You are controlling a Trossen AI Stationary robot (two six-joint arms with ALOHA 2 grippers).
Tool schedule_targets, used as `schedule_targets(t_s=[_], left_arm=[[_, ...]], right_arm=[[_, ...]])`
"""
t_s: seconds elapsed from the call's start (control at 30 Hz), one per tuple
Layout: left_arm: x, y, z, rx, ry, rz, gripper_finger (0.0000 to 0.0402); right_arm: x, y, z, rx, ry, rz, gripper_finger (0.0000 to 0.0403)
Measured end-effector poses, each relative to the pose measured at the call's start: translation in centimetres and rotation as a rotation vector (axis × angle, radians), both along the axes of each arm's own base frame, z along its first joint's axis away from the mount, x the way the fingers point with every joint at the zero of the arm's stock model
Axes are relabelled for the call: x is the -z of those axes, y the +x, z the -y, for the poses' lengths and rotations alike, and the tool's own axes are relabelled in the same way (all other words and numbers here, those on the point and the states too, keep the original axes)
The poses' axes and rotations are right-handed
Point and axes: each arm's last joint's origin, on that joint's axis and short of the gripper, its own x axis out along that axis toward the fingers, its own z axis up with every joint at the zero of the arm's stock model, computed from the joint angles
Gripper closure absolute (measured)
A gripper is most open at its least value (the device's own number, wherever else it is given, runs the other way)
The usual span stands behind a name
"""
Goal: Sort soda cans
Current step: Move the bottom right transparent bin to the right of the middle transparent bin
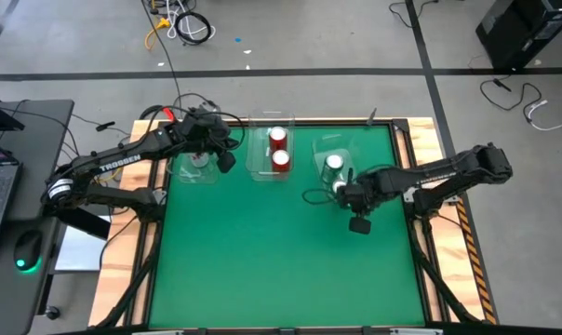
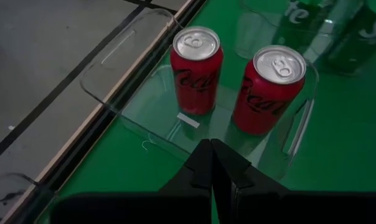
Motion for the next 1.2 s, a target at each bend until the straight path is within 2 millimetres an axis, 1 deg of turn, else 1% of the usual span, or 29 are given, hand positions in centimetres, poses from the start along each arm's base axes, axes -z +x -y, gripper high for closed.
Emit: schedule_targets(t_s=[0.23, 0.4, 0.63, 0.7, 0.77, 0.9, 1.0, 1.1, 1.2], left_arm=[[0.2, -0.1, 0.1, 0.0, -0.012, -0.02, 0.04], [0.2, -0.1, 0.1, 0.0, -0.011, -0.019, 0.04], [0.2, -0.1, 0.1, 0.0, -0.011, -0.018, 0.04], [0.2, -0.1, 0.1, -0.002, -0.013, -0.018, 0.04], [0.2, -0.1, 0.1, -0.002, -0.014, -0.019, 0.04], [0.2, -0.1, 0.1, -0.002, -0.017, -0.023, 0.04], [0.2, -0.1, 0.1, -0.002, -0.017, -0.024, 0.04], [0.2, -0.1, 0.1, -0.001, -0.016, -0.024, 0.04], [0.2, -0.1, 0.1, -0.001, -0.015, -0.024, 0.04]], right_arm=[[-0.2, 1.1, 2.6, 0.004, -0.024, 0.114, 0.0403], [-0.3, 2.0, 4.0, 0.018, -0.044, 0.197, 0.0403], [0.6, 3.5, 5.8, 0.021, -0.083, 0.305, 0.0403], [0.1, 3.7, 6.0, 0.003, -0.083, 0.301, 0.0403], [-1.3, 3.9, 6.2, -0.001, -0.083, 0.316, 0.0403], [-4.4, 2.9, 6.2, 0.058, -0.063, 0.23, 0.0403], [-6.0, 1.4, 6.3, 0.169, -0.126, 0.079, 0.0403], [-6.4, -0.1, 7.0, 0.303, -0.199, -0.053, 0.0403], [-5.6, -0.9, 8.0, 0.396, -0.198, -0.104, 0.0403]])
